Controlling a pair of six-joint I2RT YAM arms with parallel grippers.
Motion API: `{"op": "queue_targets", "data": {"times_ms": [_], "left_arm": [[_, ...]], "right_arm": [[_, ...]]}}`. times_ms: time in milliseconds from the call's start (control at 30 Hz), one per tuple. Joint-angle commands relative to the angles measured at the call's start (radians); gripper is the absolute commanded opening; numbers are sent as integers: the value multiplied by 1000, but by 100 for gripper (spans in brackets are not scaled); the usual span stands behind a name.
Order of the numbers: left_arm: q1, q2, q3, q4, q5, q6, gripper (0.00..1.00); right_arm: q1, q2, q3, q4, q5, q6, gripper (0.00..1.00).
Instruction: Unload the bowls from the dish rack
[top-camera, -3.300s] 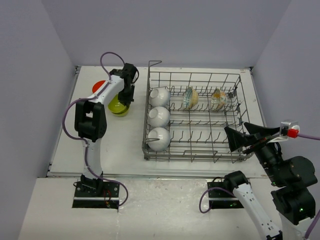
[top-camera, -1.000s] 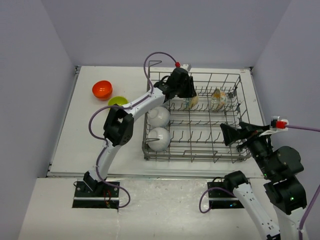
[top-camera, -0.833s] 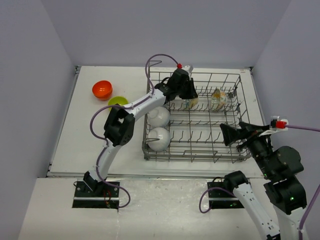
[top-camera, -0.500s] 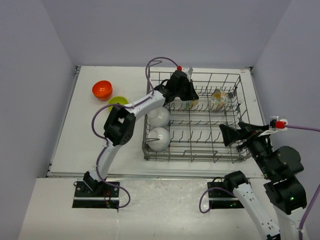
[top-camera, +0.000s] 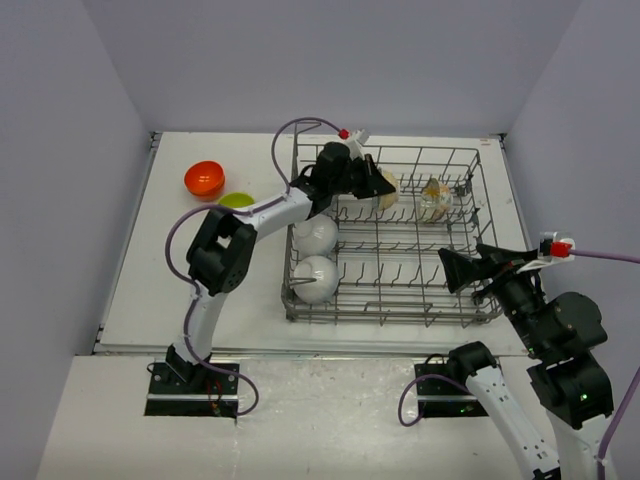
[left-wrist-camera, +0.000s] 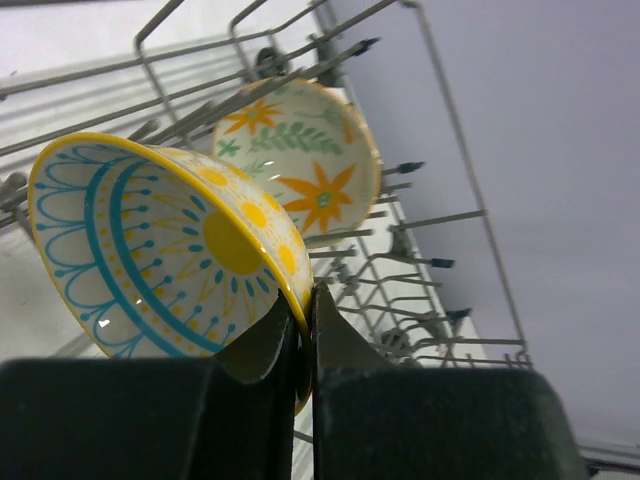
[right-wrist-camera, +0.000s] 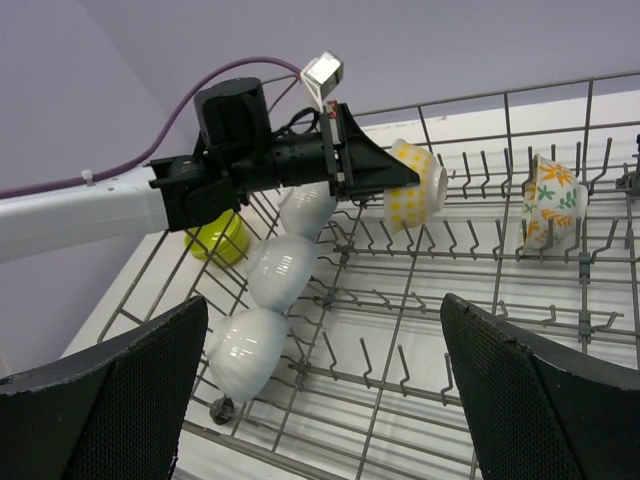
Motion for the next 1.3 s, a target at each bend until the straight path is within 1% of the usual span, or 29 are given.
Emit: {"op": "queue_targets", "data": {"times_ms": [0, 133, 267, 300, 333, 367, 400, 433, 467, 500, 533, 567, 600, 633, 667, 700, 733, 767, 800, 833, 867, 900, 933, 967, 1000, 1033, 1100, 1133, 1267], "left_arm": [[23, -160, -31, 326, 115, -78, 0], [30, -188, -71, 434, 136, -124, 0], [32, -206, -54, 502, 193, -150, 0], [29, -226, -48, 517, 220, -138, 0], [27, -241, -19, 494, 228, -115, 0], [24, -283, 7, 370, 227, -18, 0], [15, -310, 38, 271, 169, 61, 0], [6, -338, 125, 144, 100, 146, 0], [-6, -378, 182, -120, 13, 310, 0], [-17, -396, 278, -241, -163, 366, 0], [-16, -427, 315, -421, -234, 418, 0], [-10, -444, 348, -499, -369, 437, 0], [-2, -473, 343, -544, -431, 458, 0], [0, -548, 316, -604, -495, 481, 0], [0, -585, 287, -639, -637, 482, 0], [1, -625, 220, -670, -714, 477, 0], [10, -660, 190, -714, -805, 430, 0], [35, -720, 155, -803, -879, 401, 0], [131, -752, 45, -826, -931, 375, 0], [195, -812, -23, -825, -912, 341, 0], [337, -832, -93, -821, -854, 331, 0], [401, -843, -203, -822, -827, 327, 0], [450, -851, -248, -831, -815, 316, 0], [531, -855, -294, -830, -827, 310, 0], [565, -860, -389, -813, -835, 305, 0], [631, -860, -435, -748, -817, 310, 0], [690, -829, -521, -700, -757, 318, 0], [719, -770, -529, -684, -729, 319, 0], [731, -621, -485, -684, -691, 322, 0]], "right_arm": [[1, -6, 8, 21, -10, -17, 99], [1, -6, 9, 20, -8, -19, 99], [1, -3, 11, 20, -8, -22, 99], [1, -5, 9, 20, -8, -22, 99], [1, -5, 11, 18, -7, -23, 99], [1, -5, 14, 18, -7, -23, 99], [1, -5, 17, 17, -7, -25, 99], [1, -6, 20, 17, -7, -25, 99], [0, -8, 22, 21, -7, -25, 99], [1, -9, 22, 21, -7, -25, 99], [1, -12, 22, 23, -8, -23, 99], [1, -11, 23, 26, -10, -23, 99], [1, -11, 22, 27, -10, -23, 99], [1, -8, 19, 33, -11, -22, 99], [1, -8, 17, 35, -14, -22, 99], [1, -5, 17, 40, -16, -19, 99], [1, -5, 14, 43, -19, -20, 99], [1, -3, 12, 49, -22, -17, 99], [1, 0, 12, 52, -24, -16, 99], [1, 0, 9, 55, -31, -13, 99], [1, 1, 8, 64, -37, -13, 99], [1, 3, 6, 67, -41, -11, 99], [1, 6, 3, 73, -48, -11, 99], [1, 9, 3, 76, -51, -11, 99], [1, 17, 5, 78, -53, -10, 99], [1, 23, 5, 81, -66, -10, 99], [1, 32, 8, 84, -82, -8, 99], [1, 35, 5, 96, -90, -5, 99], [1, 51, 14, 87, -113, -8, 99]]}}
